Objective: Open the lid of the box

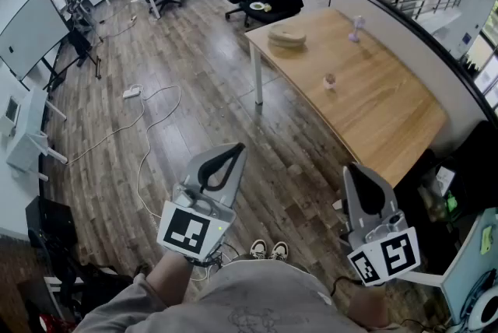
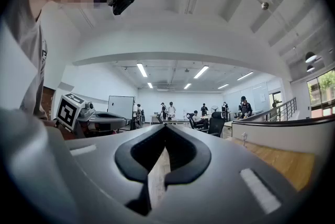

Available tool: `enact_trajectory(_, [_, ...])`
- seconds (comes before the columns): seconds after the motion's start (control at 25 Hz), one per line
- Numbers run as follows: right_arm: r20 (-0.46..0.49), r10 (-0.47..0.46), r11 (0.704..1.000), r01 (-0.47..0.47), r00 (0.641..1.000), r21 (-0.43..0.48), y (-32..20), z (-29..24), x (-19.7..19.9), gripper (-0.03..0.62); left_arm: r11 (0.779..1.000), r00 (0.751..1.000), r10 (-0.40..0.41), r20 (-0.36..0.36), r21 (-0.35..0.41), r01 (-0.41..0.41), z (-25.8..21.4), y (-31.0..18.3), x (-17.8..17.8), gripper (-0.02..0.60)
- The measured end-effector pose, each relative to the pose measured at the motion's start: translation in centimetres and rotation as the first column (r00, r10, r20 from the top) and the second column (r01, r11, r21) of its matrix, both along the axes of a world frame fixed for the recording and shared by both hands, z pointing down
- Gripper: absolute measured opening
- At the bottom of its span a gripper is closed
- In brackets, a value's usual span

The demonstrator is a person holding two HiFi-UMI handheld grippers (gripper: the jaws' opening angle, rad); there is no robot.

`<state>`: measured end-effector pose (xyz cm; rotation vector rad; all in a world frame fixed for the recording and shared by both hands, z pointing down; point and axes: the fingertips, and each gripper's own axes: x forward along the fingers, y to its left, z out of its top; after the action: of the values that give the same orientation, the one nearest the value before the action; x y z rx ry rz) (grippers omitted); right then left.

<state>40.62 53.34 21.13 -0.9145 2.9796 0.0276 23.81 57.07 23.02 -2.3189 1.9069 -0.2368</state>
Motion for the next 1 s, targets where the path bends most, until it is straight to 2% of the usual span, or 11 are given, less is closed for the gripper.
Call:
enact_trajectory(0.28, [0.044,-0.013,1.000,0.012,0.999,0.006,0.1,-0.5,0.3,0.009,1.000,1.000,0.003,0.009,0.006,-0.003,-0.1,0.2,0.5,0.000])
enact_trajectory(0.72, [0.031,0.020,1.000,-0.020,0.999,-0.004,-1.4,0.8,2.2,0.009,1.000,1.000,-0.005,0.007,-0.002,0.005,0.6,-1.0,1.9,0.000])
enact_trajectory(0.88, [0.051,0.015,1.000,-0.015,0.999,-0.004,-1.8,1.1,3.0,0.011,0.999,0.999,-0.038,-0.011,0.006,0.038,0.9,-1.4,2.2,0.004])
enact_trajectory(0.92, [0.061,0.014,1.000,-0.014,0.998,0.000,-1.9,1.0,3.2,0.012,0.998,0.998,-0.058,-0.026,0.012,0.058,1.0,-1.4,2.1,0.068])
enact_trajectory(0.96, [0.065,0.012,1.000,-0.013,0.998,0.005,-2.0,1.0,3.4,0.033,0.997,0.996,-0.076,-0.040,0.015,0.077,1.1,-1.5,1.9,0.187])
enact_trajectory(1.0, [0.061,0.014,1.000,-0.015,0.998,0.010,-2.1,1.1,3.5,0.100,0.996,0.995,-0.091,-0.048,0.016,0.091,1.2,-1.5,1.7,0.213])
